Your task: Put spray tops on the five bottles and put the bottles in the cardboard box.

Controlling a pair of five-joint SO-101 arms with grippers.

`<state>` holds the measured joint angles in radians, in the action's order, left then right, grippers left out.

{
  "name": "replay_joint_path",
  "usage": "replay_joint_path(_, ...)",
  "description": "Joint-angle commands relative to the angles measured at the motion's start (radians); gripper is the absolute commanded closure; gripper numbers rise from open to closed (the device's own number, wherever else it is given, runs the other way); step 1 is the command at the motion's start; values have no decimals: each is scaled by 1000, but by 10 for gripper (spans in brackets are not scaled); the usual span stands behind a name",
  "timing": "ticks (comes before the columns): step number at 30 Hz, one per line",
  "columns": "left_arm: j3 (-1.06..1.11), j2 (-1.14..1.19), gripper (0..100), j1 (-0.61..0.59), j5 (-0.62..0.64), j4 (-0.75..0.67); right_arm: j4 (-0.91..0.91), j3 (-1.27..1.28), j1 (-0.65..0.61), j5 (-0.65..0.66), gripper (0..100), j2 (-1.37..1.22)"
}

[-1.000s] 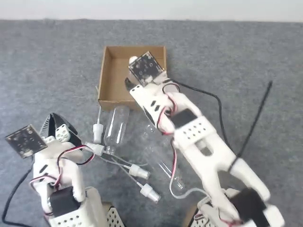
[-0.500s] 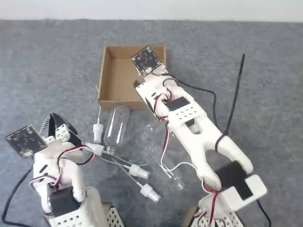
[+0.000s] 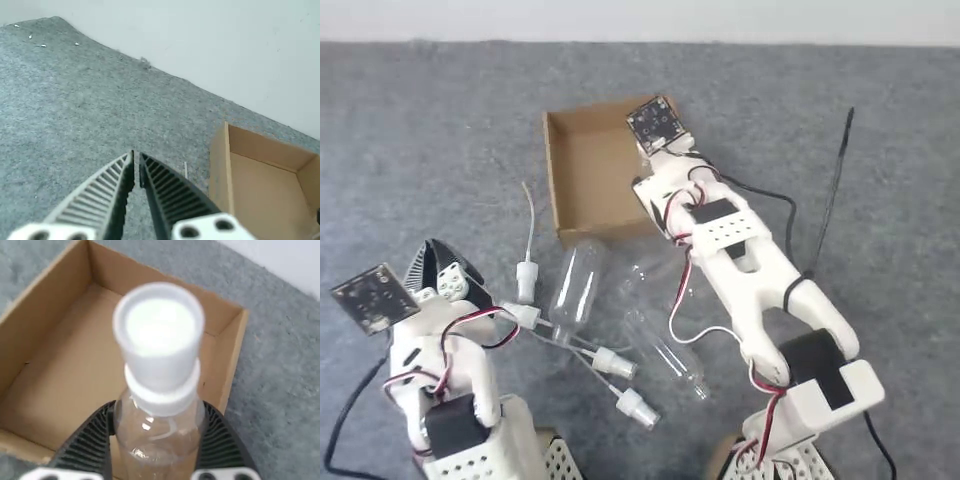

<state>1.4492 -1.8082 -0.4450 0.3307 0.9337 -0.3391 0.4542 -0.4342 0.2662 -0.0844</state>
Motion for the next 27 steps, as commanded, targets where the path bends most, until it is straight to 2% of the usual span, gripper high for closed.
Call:
replay_joint_path(1,-13,-15,987,-5,-6,-34,-54,-66,48,64,992,31)
replay_joint_path(9,-15,-15,987,-15,-6,-34,-110,-66,114,75,992,41)
replay_joint_path(15,-10,-15,987,-51,-3,-61,-182,-25,153,75,992,162)
replay_joint_path(24,-10,-15,987,-52,-2,-61,-168,87,84,64,992,360)
replay_joint_path(27,-10,-15,987,-52,-2,-60,-101,87,36,34,992,367)
